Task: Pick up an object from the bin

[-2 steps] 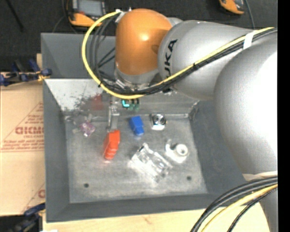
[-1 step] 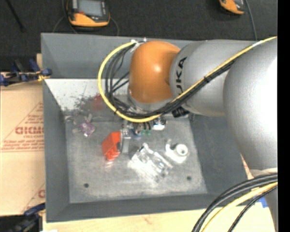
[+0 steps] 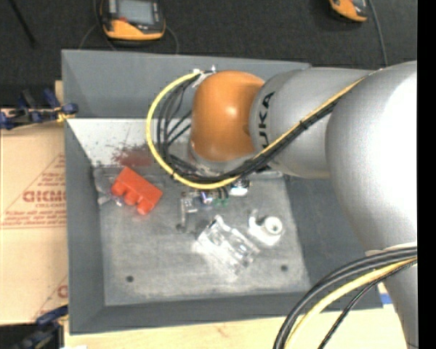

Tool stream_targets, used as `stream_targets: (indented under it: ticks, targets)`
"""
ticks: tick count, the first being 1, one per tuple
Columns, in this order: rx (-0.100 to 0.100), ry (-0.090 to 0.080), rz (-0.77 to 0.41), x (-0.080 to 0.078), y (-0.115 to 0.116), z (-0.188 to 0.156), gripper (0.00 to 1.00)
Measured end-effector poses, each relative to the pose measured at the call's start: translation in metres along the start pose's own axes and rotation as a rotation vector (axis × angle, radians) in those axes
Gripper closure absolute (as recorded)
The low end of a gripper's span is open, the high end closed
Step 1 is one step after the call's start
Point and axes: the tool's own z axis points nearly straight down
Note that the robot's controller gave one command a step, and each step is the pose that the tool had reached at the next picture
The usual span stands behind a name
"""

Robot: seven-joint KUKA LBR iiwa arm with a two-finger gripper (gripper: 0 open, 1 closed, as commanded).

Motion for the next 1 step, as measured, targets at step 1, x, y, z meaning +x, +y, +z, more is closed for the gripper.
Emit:
stream_targets:
  ticks: [1]
  targets:
    - [-0.001,0.003,0.020,-0.0410,0.0388,0.0457,0.00]
